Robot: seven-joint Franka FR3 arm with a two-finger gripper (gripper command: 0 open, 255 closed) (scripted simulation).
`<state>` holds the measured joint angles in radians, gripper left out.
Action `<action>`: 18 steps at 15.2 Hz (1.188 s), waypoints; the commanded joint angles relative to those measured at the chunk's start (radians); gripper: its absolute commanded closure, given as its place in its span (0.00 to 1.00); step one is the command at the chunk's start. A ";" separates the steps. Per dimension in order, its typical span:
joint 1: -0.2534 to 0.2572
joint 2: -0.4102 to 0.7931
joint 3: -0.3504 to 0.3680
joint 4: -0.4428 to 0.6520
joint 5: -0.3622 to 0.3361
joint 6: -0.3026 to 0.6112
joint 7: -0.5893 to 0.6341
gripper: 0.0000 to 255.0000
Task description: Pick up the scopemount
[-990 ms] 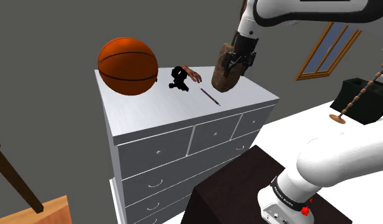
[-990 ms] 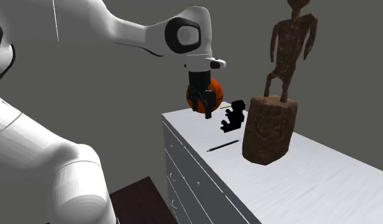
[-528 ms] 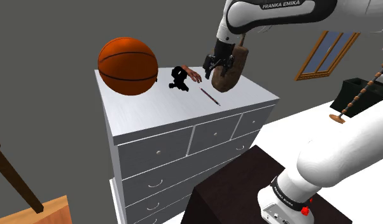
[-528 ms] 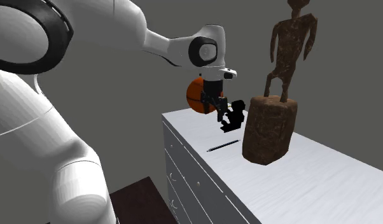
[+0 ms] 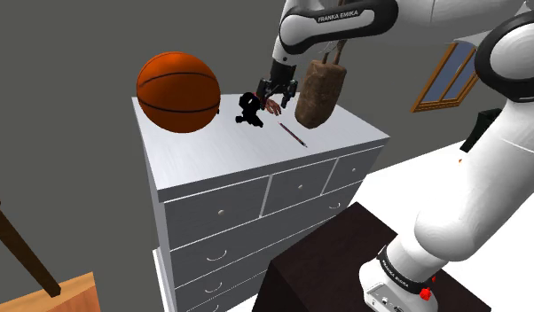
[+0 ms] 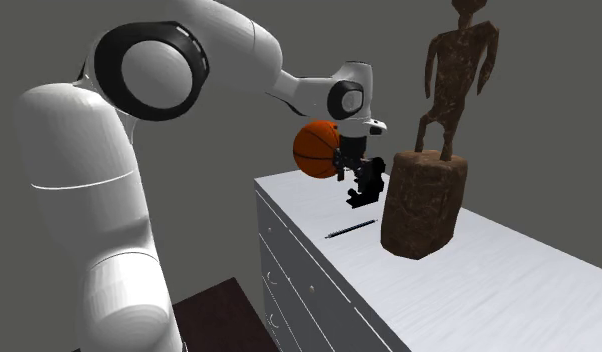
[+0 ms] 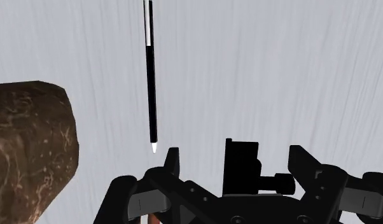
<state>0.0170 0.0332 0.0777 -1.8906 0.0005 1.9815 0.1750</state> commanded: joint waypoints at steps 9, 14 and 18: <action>0.014 0.211 0.011 0.154 0.001 0.063 0.006 0.00; 0.014 0.224 0.010 0.123 -0.001 0.106 0.006 0.00; 0.014 0.225 0.010 0.122 0.000 0.108 0.006 1.00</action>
<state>0.0313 0.2575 0.0882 -1.7680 0.0002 2.0892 0.1810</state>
